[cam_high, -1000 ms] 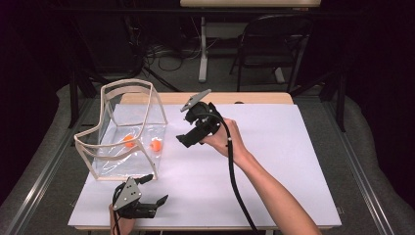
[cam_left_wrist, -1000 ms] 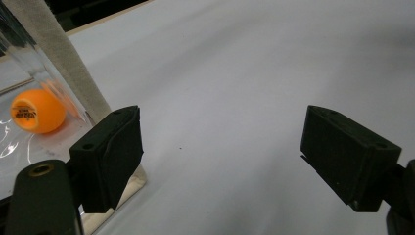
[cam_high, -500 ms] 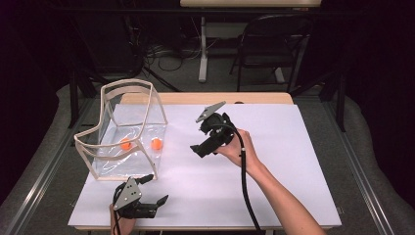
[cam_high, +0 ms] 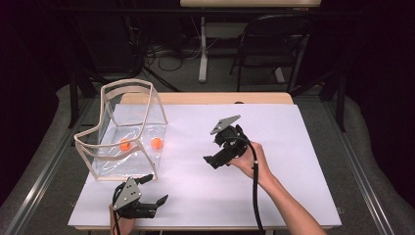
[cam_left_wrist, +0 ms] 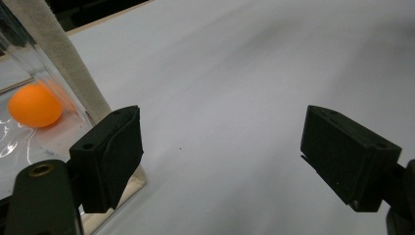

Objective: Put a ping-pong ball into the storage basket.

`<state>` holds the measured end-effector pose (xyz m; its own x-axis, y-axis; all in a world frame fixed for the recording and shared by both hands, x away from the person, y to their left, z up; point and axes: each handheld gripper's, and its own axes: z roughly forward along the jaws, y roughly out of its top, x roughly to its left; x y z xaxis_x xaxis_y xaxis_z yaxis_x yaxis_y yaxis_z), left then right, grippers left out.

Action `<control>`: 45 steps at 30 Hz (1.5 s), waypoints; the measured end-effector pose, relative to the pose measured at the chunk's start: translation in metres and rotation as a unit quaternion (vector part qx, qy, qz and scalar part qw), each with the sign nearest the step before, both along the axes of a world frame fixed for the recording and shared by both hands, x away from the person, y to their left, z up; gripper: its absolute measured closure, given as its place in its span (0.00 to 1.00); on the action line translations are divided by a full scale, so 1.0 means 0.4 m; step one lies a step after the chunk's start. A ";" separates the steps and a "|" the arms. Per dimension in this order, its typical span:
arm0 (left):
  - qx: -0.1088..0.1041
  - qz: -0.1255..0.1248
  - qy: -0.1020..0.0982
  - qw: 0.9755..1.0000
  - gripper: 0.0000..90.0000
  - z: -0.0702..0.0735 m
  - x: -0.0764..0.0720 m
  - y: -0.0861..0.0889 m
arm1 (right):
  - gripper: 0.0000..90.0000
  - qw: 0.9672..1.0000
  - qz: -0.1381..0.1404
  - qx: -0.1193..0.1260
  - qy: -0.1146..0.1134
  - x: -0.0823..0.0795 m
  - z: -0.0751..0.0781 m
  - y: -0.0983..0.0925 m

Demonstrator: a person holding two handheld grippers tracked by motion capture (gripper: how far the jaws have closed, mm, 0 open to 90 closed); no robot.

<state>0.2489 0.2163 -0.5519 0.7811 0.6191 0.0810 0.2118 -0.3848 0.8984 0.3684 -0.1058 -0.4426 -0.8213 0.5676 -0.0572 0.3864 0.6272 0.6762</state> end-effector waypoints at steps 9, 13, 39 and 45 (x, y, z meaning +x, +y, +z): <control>0.000 0.001 0.000 1.000 0.17 0.000 -0.001 -0.002 | 0.00 1.000 -0.023 0.010 0.005 -0.037 -0.042 -0.071; 0.001 0.001 0.000 1.000 0.17 0.000 -0.001 -0.002 | 0.00 0.999 -0.032 0.012 0.005 -0.052 -0.065 -0.099; 0.003 0.000 0.001 1.000 0.18 -0.001 -0.001 -0.006 | 0.01 0.996 -0.083 0.024 -0.001 -0.141 -0.172 -0.232; 0.003 0.000 0.001 1.000 0.18 -0.002 -0.001 -0.007 | 0.00 0.995 -0.096 0.030 -0.013 -0.169 -0.189 -0.253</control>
